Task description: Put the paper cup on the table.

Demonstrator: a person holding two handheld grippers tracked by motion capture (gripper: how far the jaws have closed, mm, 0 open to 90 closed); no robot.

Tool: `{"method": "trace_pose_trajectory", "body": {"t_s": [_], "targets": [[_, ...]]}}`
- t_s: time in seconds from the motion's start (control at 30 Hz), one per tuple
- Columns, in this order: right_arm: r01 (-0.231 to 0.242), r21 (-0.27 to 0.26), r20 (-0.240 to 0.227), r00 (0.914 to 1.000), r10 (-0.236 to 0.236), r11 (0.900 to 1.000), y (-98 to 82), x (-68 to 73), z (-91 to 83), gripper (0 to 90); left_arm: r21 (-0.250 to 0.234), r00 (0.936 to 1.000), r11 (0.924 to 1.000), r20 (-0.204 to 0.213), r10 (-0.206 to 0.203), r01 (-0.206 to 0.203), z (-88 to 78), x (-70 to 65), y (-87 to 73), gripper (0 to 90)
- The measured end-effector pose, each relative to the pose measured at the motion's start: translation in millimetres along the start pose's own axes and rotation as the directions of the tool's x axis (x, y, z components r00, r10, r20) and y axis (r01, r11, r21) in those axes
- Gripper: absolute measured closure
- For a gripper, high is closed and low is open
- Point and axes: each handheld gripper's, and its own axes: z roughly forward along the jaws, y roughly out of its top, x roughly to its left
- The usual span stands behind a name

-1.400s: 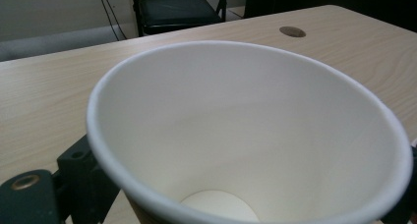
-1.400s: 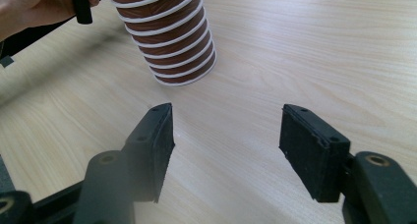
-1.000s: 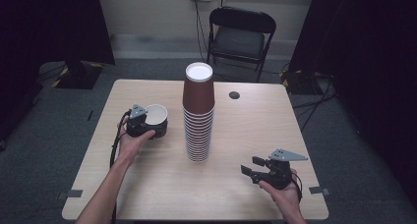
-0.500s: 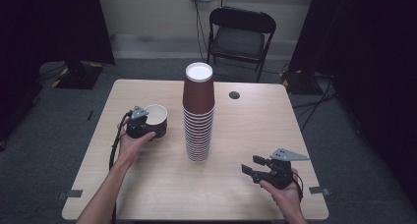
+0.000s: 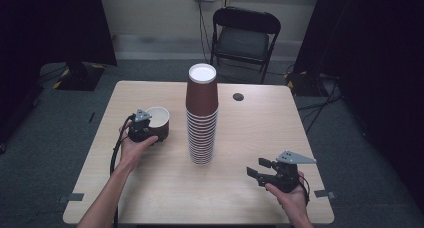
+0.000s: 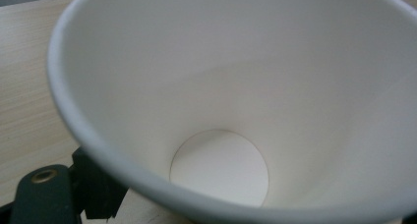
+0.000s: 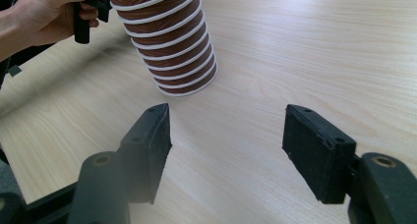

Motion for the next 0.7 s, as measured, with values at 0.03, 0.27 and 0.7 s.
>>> {"method": "trace_pose_trajectory", "body": {"t_s": [0.03, 0.27, 0.7], "targets": [[0.001, 0.001, -0.001, 1.0000, -0.001, 1.000, 0.3, 0.1, -0.6, 35.6, 0.002, 1.0000, 1.0000, 0.003, -0.009, 0.009, -0.1, 0.5, -0.6, 14.0], [-0.005, -0.007, 0.005, 1.0000, 0.005, 1.000, 0.7, -1.0, -3.1, 35.6, 0.026, 0.9995, 0.9995, -0.025, 0.017, -0.016, 2.9, -4.0, -9.4, 15.5], [-0.001, -0.005, 0.006, 1.0000, 0.001, 1.000, 0.3, 0.2, -2.8, 35.6, 0.067, 0.9999, 0.9977, -0.017, -0.004, 0.005, -7.2, 0.2, -14.4, 16.3]]}}
